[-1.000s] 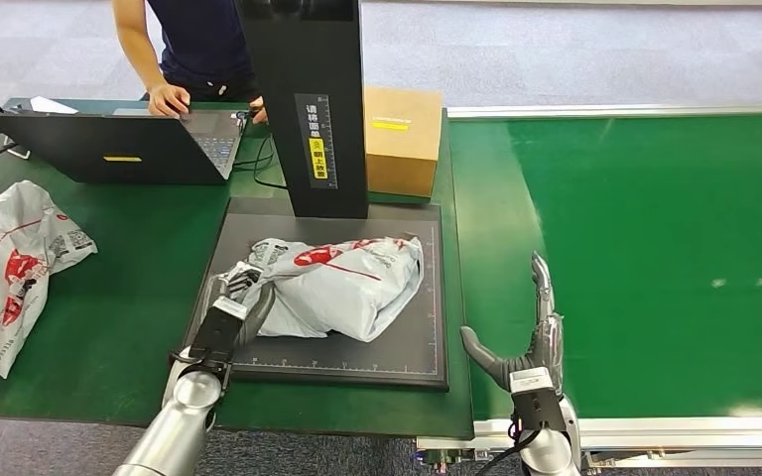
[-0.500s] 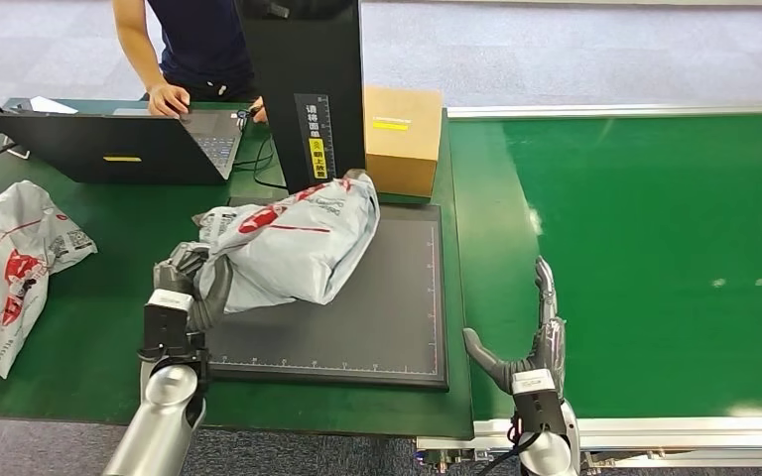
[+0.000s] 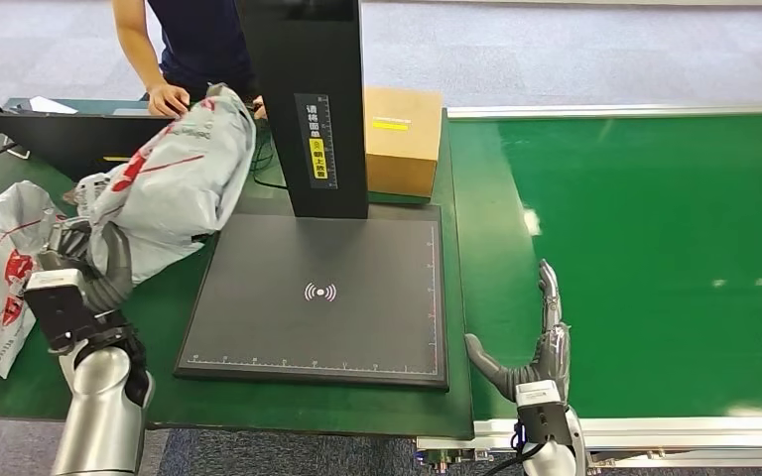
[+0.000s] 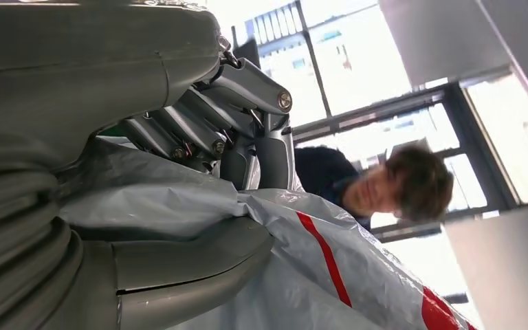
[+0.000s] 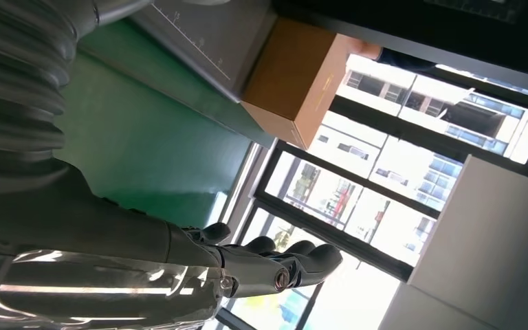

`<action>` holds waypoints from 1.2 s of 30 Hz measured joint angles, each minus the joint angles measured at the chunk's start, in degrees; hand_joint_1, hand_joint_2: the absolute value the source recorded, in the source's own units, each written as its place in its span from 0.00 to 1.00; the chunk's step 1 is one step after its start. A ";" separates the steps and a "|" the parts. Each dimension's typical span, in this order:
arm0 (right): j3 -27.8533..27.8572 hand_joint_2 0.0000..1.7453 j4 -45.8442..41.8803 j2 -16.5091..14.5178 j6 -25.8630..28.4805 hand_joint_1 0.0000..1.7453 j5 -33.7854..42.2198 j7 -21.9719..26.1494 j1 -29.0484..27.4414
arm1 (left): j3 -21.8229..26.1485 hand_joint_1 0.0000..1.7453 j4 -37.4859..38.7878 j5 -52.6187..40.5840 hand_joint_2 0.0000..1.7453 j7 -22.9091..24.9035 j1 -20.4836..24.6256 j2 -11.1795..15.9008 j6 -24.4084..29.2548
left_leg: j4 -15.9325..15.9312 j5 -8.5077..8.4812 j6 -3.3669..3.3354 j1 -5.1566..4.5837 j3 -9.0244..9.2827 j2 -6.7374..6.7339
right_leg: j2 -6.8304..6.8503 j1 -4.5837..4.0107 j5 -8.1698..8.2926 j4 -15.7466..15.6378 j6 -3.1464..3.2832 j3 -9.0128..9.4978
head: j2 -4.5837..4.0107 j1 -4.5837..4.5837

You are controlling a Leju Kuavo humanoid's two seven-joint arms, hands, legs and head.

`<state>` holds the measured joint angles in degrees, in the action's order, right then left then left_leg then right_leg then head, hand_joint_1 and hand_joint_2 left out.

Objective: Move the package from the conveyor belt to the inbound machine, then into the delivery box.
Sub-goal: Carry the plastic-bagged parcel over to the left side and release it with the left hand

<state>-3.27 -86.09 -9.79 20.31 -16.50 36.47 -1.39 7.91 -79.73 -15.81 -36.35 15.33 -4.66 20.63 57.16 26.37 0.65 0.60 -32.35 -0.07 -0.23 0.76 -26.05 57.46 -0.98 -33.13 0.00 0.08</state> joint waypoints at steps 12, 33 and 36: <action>0.07 1.00 -0.94 -0.11 -0.28 0.00 -0.45 -0.18 -0.31 | 13.70 1.00 1.30 -2.60 1.00 1.48 3.40 3.73 11.20 | -0.01 -0.01 0.02 0.02 0.01 -0.01 | 0.00 -0.02 -0.01 0.01 0.02 -0.01 | 0.00 -0.01; -0.91 1.00 -2.39 -0.11 2.09 0.00 0.00 -0.79 -1.81 | 38.98 1.00 26.96 -60.80 1.00 19.14 19.20 10.99 19.21 | -0.02 -0.03 0.05 0.02 -0.01 -0.05 | -0.06 -0.02 -0.02 0.02 0.03 -0.04 | 0.00 -0.01; -1.25 1.00 -2.39 -0.11 2.00 0.00 0.00 -1.21 -1.86 | 41.57 1.00 28.33 -64.39 1.00 22.79 19.66 12.36 19.27 | -0.02 -0.03 0.05 0.02 -0.01 -0.08 | -0.08 -0.03 -0.03 0.02 0.04 -0.05 | 0.00 -0.02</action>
<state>-4.51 -88.48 -9.90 22.31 -16.51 35.27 -3.25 49.48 -51.41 -80.20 -13.56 34.99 7.71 39.91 57.14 26.34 0.70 0.63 -32.36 -0.14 -0.31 0.73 -26.08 57.48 -0.93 -33.19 0.00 0.06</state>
